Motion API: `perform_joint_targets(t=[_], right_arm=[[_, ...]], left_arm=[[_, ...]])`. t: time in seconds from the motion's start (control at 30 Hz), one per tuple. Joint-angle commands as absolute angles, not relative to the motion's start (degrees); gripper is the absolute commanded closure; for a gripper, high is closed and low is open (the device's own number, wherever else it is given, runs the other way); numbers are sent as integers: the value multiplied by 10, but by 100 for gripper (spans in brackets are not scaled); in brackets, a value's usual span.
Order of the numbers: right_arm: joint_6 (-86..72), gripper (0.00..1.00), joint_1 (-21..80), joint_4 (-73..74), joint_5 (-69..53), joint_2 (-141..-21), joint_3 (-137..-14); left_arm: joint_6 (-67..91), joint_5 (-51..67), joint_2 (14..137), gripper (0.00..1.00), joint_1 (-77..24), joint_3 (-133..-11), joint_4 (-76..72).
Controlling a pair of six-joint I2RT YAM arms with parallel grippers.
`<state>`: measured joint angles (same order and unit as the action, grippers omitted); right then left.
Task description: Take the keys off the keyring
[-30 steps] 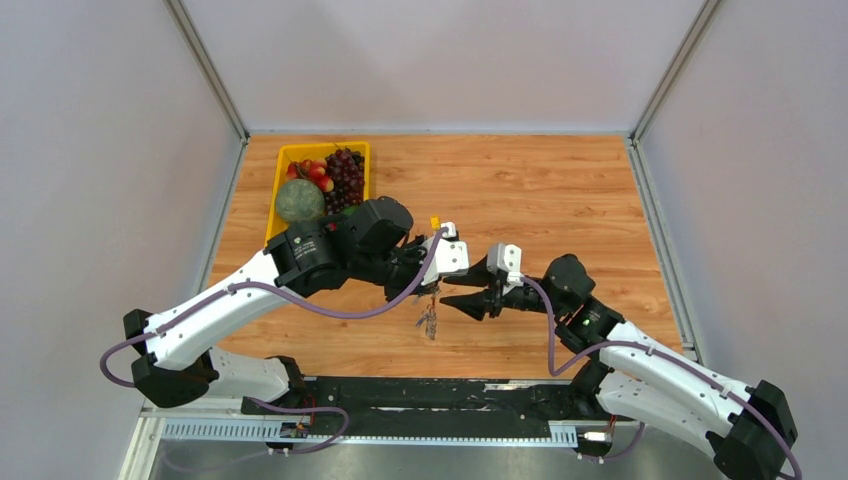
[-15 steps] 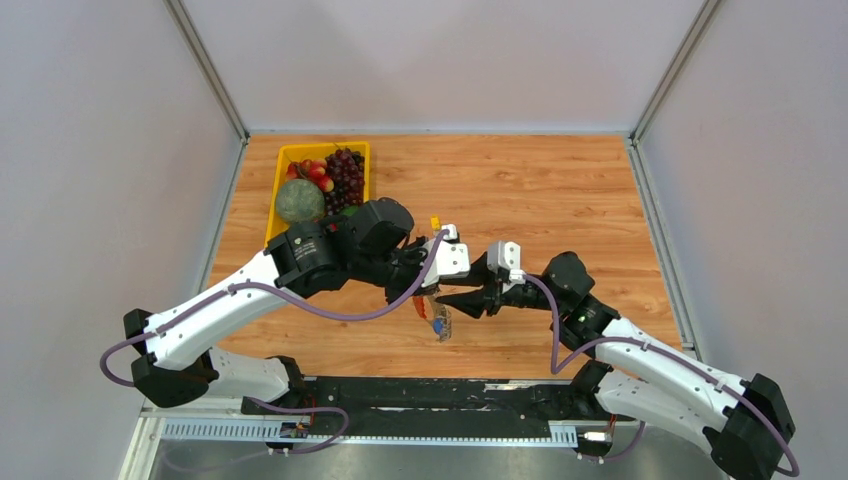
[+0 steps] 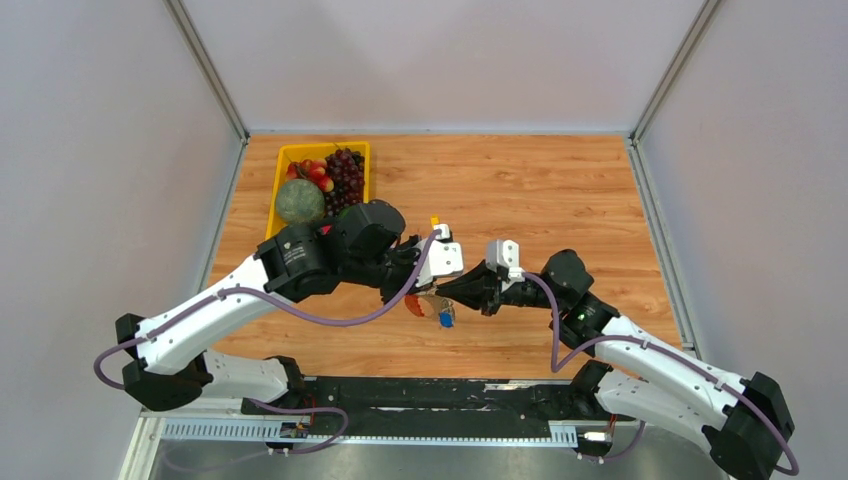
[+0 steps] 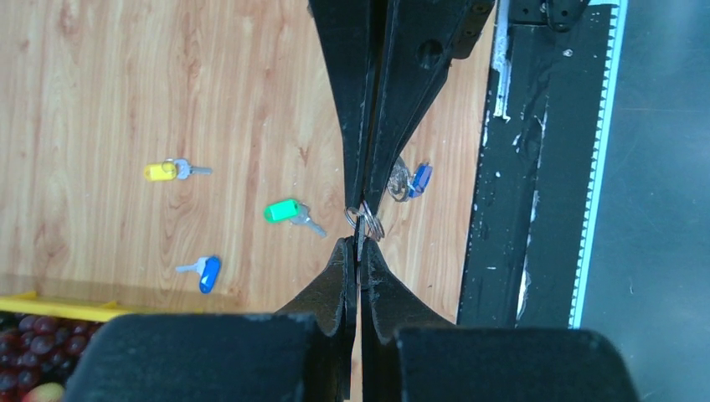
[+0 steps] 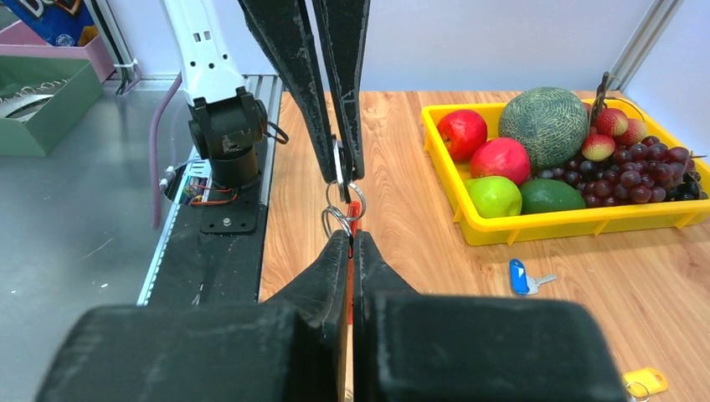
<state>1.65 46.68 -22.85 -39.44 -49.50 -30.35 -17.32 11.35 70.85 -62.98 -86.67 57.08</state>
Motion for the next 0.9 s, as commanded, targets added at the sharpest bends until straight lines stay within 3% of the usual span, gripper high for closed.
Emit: perform_joint_targets(t=[0.0, 0.6, 0.63, 0.73, 0.8, 0.87], right_arm=[[16, 100, 465, -213, -372, -481, -331], [-231, 100, 465, -404, -239, -432, -236], [-232, 95, 464, -406, -239, -430, -230], [-212, 65, 464, -362, -239, -425, -227], [-185, 56, 464, -330, -244, -424, -232], [-149, 54, 465, -299, -253, -423, -241]], left_arm=[[-188, 91, 667, 100, -633, -854, 522], [-183, 96, 640, 100, -633, -766, 468], [-184, 94, 639, 100, -633, -767, 469], [-186, 91, 638, 100, -633, -775, 474], [-189, 91, 637, 100, -633, -782, 478], [-193, 96, 636, 100, -633, -791, 483]])
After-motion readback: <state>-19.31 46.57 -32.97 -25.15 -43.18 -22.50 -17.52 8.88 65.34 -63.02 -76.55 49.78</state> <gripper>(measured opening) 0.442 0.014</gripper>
